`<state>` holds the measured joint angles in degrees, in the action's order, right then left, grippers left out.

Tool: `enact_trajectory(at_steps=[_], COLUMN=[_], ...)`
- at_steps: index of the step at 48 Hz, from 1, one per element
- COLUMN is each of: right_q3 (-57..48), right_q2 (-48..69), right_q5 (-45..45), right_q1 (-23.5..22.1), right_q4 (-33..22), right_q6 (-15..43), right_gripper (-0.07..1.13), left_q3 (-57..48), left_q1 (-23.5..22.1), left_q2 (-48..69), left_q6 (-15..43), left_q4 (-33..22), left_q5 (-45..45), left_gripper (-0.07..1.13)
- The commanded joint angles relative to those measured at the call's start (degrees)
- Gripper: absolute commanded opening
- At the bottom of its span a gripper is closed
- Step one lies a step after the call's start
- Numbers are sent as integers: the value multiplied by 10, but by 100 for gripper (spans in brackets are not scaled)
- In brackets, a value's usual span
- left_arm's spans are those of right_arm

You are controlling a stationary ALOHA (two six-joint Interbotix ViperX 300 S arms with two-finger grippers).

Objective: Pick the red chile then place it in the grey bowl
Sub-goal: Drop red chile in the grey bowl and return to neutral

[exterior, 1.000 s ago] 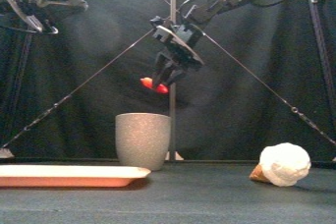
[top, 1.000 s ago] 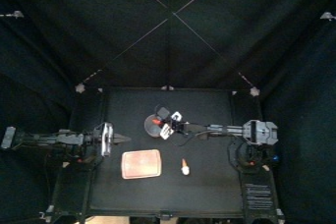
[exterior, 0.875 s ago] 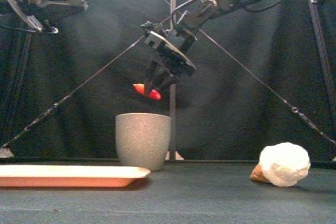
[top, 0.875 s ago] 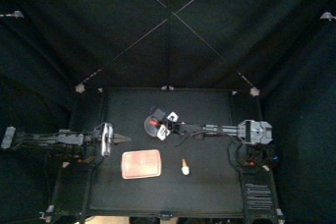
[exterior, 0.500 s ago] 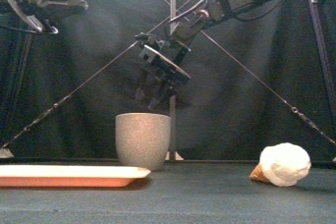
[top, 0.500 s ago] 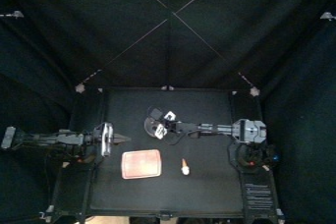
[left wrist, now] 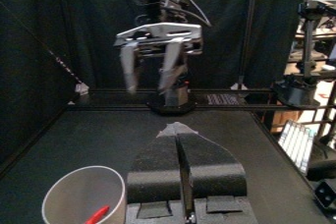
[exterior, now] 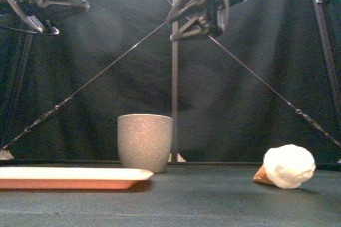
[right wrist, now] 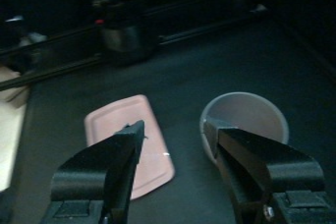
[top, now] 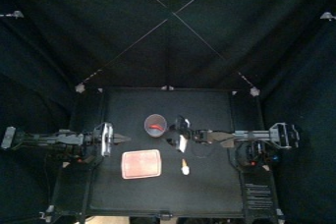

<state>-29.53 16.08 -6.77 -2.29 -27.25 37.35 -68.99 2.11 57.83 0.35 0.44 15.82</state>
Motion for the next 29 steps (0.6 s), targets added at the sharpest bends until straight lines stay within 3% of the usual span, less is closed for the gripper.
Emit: enact_trajectory(at_steps=[1, 7, 29], right_q3=[-65, -142, -287], right_q2=[78, 150, 398], right_q5=[50, 77, 85], right_q1=[24, 42, 36], right_q4=[-7, -23, -87], right_q6=[-3, -2, -6], right_gripper=[88, 88, 88], left_q3=[10, 10, 9], left_q1=[1, 1, 1], left_q2=[-2, -1, 1], left_q6=[1, 1, 1], left_q4=[1, 1, 4], left_q5=[3, 3, 3], left_gripper=[-4, -4, -4])
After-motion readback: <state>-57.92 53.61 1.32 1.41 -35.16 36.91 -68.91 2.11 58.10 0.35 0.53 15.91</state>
